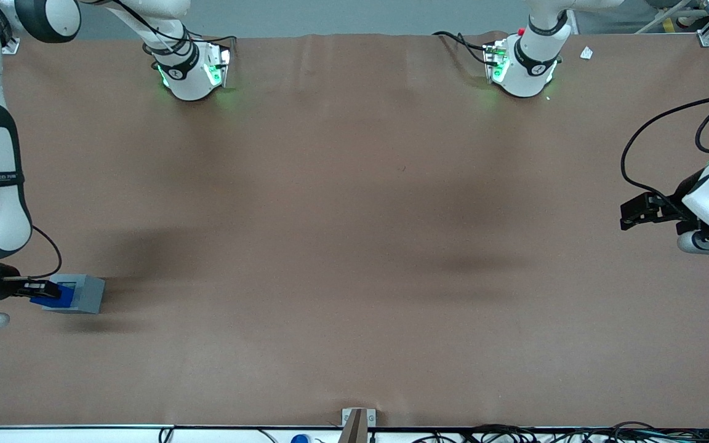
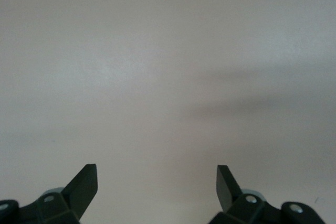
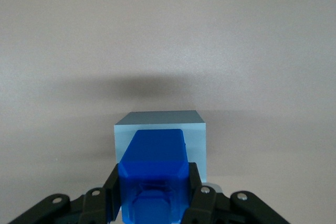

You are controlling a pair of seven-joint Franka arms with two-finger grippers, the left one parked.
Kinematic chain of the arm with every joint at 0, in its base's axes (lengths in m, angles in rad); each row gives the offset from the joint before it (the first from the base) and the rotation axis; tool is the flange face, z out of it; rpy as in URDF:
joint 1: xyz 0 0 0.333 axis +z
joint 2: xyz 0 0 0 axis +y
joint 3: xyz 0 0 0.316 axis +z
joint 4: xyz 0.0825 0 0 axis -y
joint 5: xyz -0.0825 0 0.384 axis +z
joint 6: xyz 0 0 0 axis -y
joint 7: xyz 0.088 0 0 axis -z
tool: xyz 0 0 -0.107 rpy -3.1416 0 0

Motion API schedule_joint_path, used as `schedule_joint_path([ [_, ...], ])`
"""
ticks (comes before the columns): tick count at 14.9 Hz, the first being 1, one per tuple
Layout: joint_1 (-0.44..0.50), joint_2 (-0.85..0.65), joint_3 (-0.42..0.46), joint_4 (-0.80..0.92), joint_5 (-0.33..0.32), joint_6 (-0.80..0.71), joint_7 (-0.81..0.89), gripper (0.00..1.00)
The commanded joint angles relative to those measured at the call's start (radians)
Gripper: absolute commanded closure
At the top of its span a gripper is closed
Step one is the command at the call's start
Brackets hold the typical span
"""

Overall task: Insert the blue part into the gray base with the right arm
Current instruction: 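Carry the blue block over the gray base's square hole, then lower the blue block into the gray base's hole, pressing down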

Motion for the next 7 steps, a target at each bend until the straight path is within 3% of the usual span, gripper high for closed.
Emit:
schedule_joint_path([
  [1, -0.017, 0.035, 0.011, 0.019, 0.000, 0.009, 0.015, 1.00],
  [7, -0.026, 0.036, 0.011, 0.014, 0.003, 0.000, 0.018, 1.00],
])
